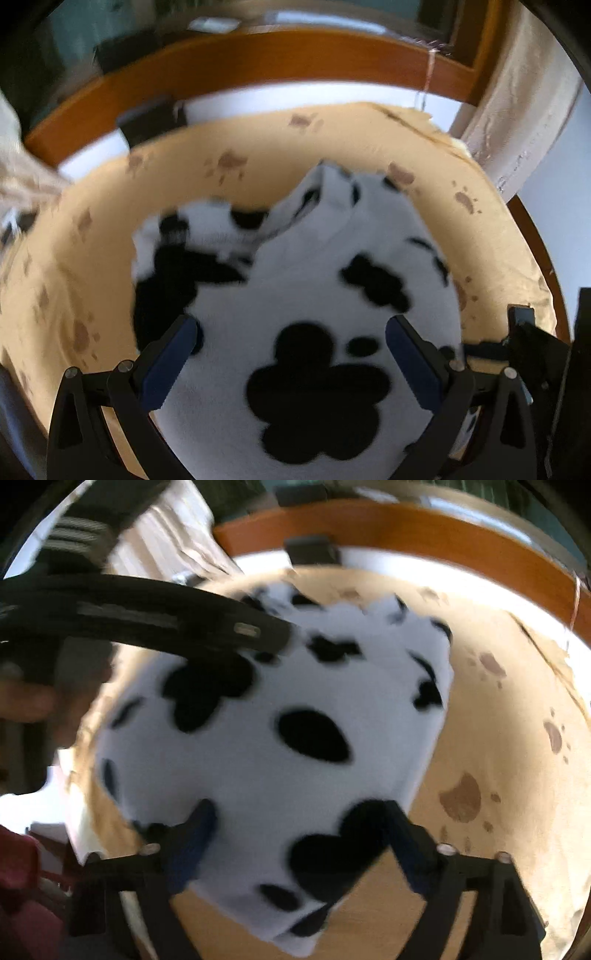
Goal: Fold clothes
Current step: 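Release the fleece and press it flat with both grippers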
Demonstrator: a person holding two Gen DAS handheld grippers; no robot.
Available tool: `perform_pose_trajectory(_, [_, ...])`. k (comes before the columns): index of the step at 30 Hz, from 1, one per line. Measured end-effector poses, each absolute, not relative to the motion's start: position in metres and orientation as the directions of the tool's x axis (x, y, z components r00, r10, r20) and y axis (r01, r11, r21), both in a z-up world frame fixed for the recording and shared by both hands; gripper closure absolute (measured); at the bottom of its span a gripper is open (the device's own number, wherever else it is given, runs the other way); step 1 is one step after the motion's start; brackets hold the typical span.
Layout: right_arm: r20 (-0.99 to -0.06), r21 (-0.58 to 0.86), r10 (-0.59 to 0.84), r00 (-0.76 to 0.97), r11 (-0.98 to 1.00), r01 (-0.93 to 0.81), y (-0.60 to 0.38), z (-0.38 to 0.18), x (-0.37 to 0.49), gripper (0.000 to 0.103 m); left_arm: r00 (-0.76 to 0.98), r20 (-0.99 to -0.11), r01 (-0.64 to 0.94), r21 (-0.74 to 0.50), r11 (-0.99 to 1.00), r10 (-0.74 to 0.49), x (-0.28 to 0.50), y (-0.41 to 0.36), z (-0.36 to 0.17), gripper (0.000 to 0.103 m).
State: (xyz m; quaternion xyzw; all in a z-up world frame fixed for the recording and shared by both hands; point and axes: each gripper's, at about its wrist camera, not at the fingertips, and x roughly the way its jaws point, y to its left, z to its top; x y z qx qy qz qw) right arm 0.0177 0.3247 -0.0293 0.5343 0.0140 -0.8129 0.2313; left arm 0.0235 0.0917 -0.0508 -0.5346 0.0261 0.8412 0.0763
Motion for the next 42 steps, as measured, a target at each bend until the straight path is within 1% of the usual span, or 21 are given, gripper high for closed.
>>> perform_pose_trajectory(1, [-0.873,0.295,-0.401,-0.279,-0.888,0.353,0.334,-0.042,0.014,0.001,-0.410,-0.907,-0.154,-0.039,-0.987,0.100,0.025,0.090,-0.056,0.001])
perform_pose_trajectory(2, [-0.867,0.331,-0.422,-0.264,-0.885,0.327,0.340,-0.049,0.014,0.000,-0.403,-0.910,-0.152,-0.041,-0.988,0.100,0.026,0.088,-0.062,0.001])
perform_pose_trajectory(3, [-0.863,0.330,-0.422,-0.280,-0.888,0.320,0.343,-0.050,0.016,0.000,-0.403,-0.909,-0.159,-0.040,-0.986,0.102,0.027,0.087,-0.064,0.001])
perform_pose_trajectory(6, [-0.877,0.277,-0.371,-0.305,-0.910,0.309,0.339,-0.046,0.020,0.000,-0.413,-0.907,-0.186,-0.008,-0.983,0.086,0.028,0.091,-0.066,0.001])
perform_pose_trajectory(10, [-0.893,0.178,-0.296,-0.340,-0.925,0.337,0.329,-0.027,0.022,0.000,-0.405,-0.910,-0.188,-0.012,-0.982,0.089,0.023,0.088,-0.061,0.001])
perform_pose_trajectory(14, [-0.855,0.073,-0.240,-0.460,-0.933,0.353,0.327,0.016,0.024,0.000,-0.415,-0.906,-0.176,-0.008,-0.984,0.081,0.022,0.083,-0.053,0.000])
perform_pose_trajectory(16, [-0.811,0.052,-0.244,-0.531,-0.935,0.350,0.328,0.042,0.018,0.000,-0.421,-0.905,-0.170,0.007,-0.985,0.066,0.021,0.079,-0.051,0.000])
perform_pose_trajectory(18, [-0.784,0.059,-0.270,-0.558,-0.928,0.367,0.322,0.057,0.009,0.000,-0.427,-0.903,-0.164,0.019,-0.986,0.054,0.021,0.076,-0.049,0.000])
perform_pose_trajectory(20, [-0.779,0.046,-0.290,-0.556,-0.911,0.410,0.307,0.063,-0.010,0.000,-0.428,-0.903,-0.130,0.049,-0.990,0.012,0.020,0.067,-0.049,0.001])
perform_pose_trajectory(22, [-0.789,0.001,-0.285,-0.545,-0.886,0.463,0.288,0.059,-0.029,0.000,-0.427,-0.904,-0.090,0.083,-0.992,-0.036,0.018,0.057,-0.050,0.001])
perform_pose_trajectory(23, [-0.795,-0.020,-0.276,-0.541,-0.878,0.477,0.284,0.055,-0.032,0.000,-0.423,-0.905,-0.080,0.081,-0.993,-0.040,0.019,0.051,-0.052,0.001])
perform_pose_trajectory(26, [-0.821,-0.079,-0.228,-0.524,-0.863,0.499,0.273,0.039,-0.034,0.000,-0.411,-0.912,-0.075,0.053,-0.996,-0.018,0.021,0.044,-0.056,0.001])
perform_pose_trajectory(29, [-0.849,-0.093,-0.202,-0.489,-0.853,0.513,0.276,0.024,-0.028,0.000,-0.398,-0.917,-0.071,0.026,-0.997,0.005,0.023,0.038,-0.061,0.001])
perform_pose_trajectory(31, [-0.882,-0.117,-0.150,-0.447,-0.848,0.517,0.277,0.000,-0.030,0.000,-0.390,-0.921,-0.068,0.008,-0.998,0.020,0.024,0.034,-0.063,0.001])
perform_pose_trajectory(33, [-0.887,-0.073,-0.175,-0.426,-0.860,0.505,0.283,-0.015,-0.035,0.000,-0.375,-0.926,-0.068,-0.017,-0.998,0.042,0.023,0.033,-0.070,0.001])
perform_pose_trajectory(36, [-0.886,-0.001,-0.219,-0.408,-0.880,0.475,0.294,-0.026,-0.040,0.000,-0.353,-0.931,-0.051,-0.086,-0.995,0.098,0.020,0.026,-0.080,0.001])
perform_pose_trajectory(40, [-0.886,-0.009,-0.210,-0.413,-0.884,0.468,0.294,-0.025,-0.039,0.000,-0.344,-0.911,0.020,-0.250,-0.968,0.228,0.019,0.001,-0.083,0.000])
perform_pose_trajectory(42, [-0.893,0.005,-0.206,-0.399,-0.892,0.451,0.296,-0.018,-0.041,0.000,-0.378,-0.893,0.064,-0.289,-0.955,0.245,0.022,-0.017,-0.077,0.000])
